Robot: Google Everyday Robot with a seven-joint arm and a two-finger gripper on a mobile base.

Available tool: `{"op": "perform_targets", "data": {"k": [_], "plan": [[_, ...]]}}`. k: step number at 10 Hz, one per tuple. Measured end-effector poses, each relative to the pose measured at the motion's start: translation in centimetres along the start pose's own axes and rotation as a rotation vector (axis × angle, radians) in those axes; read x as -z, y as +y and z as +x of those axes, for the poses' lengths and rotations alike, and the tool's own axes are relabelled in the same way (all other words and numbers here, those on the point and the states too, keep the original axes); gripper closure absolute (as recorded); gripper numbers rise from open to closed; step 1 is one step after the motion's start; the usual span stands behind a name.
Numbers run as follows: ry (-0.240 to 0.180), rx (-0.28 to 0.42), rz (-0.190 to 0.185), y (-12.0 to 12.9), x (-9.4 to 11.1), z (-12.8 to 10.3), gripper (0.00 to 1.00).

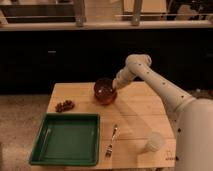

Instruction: Stack bowls into tray

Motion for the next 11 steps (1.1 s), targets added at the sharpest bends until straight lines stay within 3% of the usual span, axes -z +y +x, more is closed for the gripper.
{"op": "perform_targets", "data": {"k": [3,4,6,10,11], "plan": [[-0.042,-0.023,0.005,0.8,-1.5,-0.6,0.97],[-0.054,-0.029,0.008,0.9,-1.9,-0.8,0.92],[-0.063,-0.038,0.019,0.9,-2.6,-0.9,0.72],[-0.015,-0.049,0.044,0.9,-2.5,-0.2,0.31],[-0.012,-0.049,0.045,0.8,-2.6,-0.1,0.24]]}}
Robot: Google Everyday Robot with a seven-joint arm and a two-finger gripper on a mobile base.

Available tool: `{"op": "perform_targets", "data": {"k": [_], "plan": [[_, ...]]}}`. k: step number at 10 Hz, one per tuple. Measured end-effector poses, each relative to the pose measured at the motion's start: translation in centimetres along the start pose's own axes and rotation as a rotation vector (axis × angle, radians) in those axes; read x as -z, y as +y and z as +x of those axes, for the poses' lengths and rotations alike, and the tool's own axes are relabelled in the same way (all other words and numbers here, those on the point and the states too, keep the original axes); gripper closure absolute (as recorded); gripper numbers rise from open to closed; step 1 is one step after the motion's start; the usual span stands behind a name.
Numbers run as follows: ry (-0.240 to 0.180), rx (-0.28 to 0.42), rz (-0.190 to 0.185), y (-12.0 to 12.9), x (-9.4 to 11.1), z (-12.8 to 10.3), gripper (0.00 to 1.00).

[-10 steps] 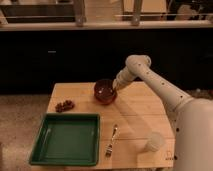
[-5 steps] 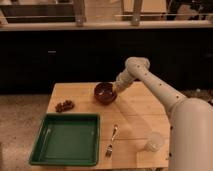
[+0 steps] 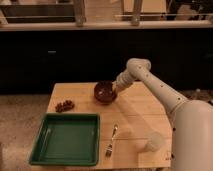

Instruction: Stack bowls into tray

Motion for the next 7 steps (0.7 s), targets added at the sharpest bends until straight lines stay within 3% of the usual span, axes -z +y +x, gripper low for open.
{"op": "perform_targets", "data": {"k": [1,7], "plan": [[0.003,-0.001,0.002,-0.18,-0.08,0.26,0.2],[-0.01,-0.003,0.004,-0.13,-0.56,0.8,0.2]]}}
